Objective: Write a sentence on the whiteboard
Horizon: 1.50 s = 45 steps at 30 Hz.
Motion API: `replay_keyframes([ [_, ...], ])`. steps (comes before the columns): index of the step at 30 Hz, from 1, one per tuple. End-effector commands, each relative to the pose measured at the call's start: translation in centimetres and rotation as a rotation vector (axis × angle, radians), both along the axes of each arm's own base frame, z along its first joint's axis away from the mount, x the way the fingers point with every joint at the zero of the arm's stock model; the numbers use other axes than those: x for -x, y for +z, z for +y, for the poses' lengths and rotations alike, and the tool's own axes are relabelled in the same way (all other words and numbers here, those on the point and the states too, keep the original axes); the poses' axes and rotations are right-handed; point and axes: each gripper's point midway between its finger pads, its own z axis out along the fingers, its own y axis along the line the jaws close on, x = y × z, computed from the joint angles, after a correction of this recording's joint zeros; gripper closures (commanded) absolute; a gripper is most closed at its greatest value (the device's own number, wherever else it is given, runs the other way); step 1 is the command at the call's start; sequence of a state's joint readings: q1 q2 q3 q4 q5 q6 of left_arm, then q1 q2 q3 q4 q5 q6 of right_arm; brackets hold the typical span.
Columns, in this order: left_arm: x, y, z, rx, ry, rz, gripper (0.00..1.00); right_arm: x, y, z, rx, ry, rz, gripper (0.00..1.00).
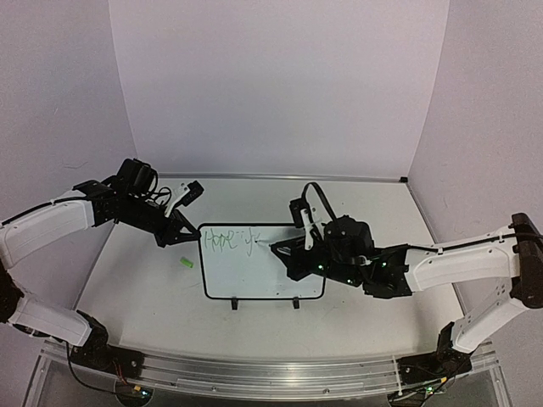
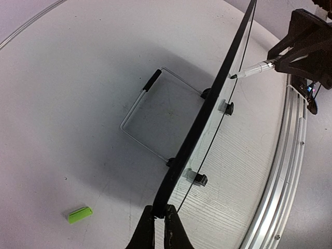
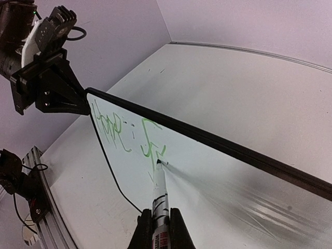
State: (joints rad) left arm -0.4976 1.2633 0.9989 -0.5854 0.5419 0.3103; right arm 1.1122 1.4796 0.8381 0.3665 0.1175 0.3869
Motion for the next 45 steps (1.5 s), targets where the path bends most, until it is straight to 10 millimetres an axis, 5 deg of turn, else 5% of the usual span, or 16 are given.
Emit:
replay_keyframes([
  [1, -0.4, 0.2, 0.3, -0.034, 0.008, -0.035, 1.00, -0.3, -0.6, -0.9, 0.027, -0.036, 0.019, 1.00],
  [14, -0.3, 0.3, 0.3, -0.032, 0.008, -0.037, 1.00, -1.1, 2.6, -2.1, 0.012, -0.096, -0.056, 1.00],
  [28, -0.3, 0.3, 0.3, -0.031, 0.007, -0.036, 1.00, -1.8, 3.0, 0.0, 0.013, -0.064, -0.088, 1.00],
  [45, -0.3, 0.2, 0.2, -0.032, 0.005, -0.035, 1.00, -0.2, 4.5, -1.6, -0.047, -0.025, -0.102, 1.00],
])
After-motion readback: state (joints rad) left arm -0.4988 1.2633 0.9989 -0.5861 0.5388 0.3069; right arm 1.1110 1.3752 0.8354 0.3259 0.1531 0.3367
